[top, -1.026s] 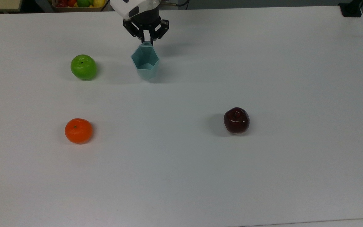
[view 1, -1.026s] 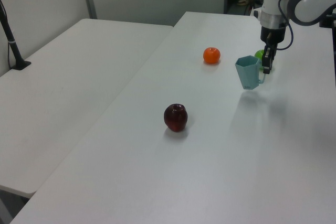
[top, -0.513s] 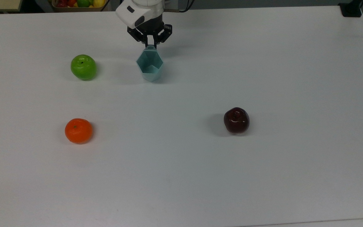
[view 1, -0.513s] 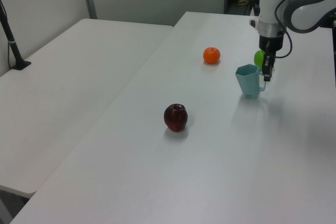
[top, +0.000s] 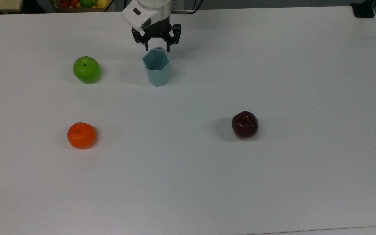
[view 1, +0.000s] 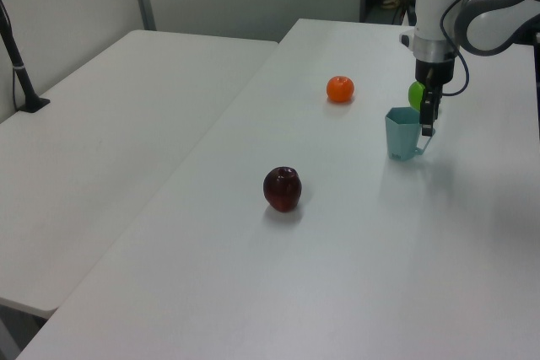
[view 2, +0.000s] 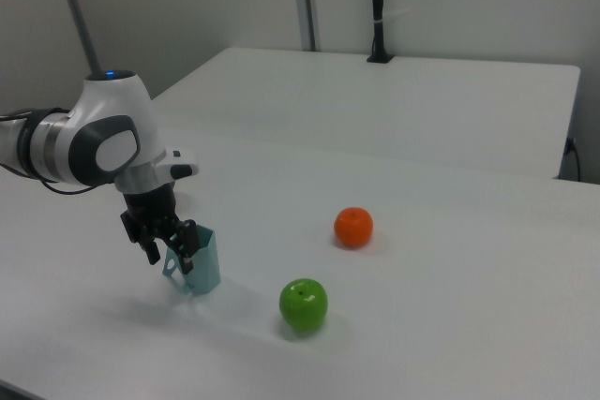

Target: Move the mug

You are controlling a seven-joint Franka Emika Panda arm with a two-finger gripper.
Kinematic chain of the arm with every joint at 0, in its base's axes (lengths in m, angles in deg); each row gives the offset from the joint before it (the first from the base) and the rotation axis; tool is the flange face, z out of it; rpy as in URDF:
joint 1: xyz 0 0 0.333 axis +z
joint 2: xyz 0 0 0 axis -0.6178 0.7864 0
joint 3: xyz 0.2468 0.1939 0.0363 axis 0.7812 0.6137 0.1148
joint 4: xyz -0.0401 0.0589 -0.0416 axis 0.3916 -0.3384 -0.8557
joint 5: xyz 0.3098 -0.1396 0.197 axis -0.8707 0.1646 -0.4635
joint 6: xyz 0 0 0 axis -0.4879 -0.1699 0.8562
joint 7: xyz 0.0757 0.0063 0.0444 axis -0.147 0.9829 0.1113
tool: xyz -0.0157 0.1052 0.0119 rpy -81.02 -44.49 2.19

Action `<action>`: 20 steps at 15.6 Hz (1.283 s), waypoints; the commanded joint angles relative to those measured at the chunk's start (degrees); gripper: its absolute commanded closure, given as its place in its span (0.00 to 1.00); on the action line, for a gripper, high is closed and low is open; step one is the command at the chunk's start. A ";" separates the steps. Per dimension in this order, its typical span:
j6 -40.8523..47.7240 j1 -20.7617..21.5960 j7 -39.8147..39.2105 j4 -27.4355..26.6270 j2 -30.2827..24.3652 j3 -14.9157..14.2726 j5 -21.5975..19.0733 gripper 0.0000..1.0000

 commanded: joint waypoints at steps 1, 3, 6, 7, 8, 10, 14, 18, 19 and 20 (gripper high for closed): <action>0.94 -0.77 -0.69 1.82 -0.49 0.37 0.94 0.00; 5.94 -1.30 -0.69 6.11 -0.49 0.37 0.94 0.00; 13.85 -3.49 -1.39 15.33 -0.40 0.19 0.67 0.00; 15.79 -4.19 -2.26 18.32 -0.23 0.10 0.24 0.00; 17.38 -4.90 -2.71 20.96 -0.05 0.10 -0.03 0.00; 20.02 -5.87 -2.80 24.14 0.04 0.19 -0.12 0.00; 25.02 -6.13 -2.71 27.31 -0.22 0.02 -0.21 0.00; 25.56 -7.10 -2.80 28.28 0.04 -0.69 -1.52 0.00; 25.65 -7.19 -2.80 28.46 0.04 -1.21 -1.61 0.00; 25.65 -7.10 -2.80 28.46 0.04 -1.30 -1.79 0.00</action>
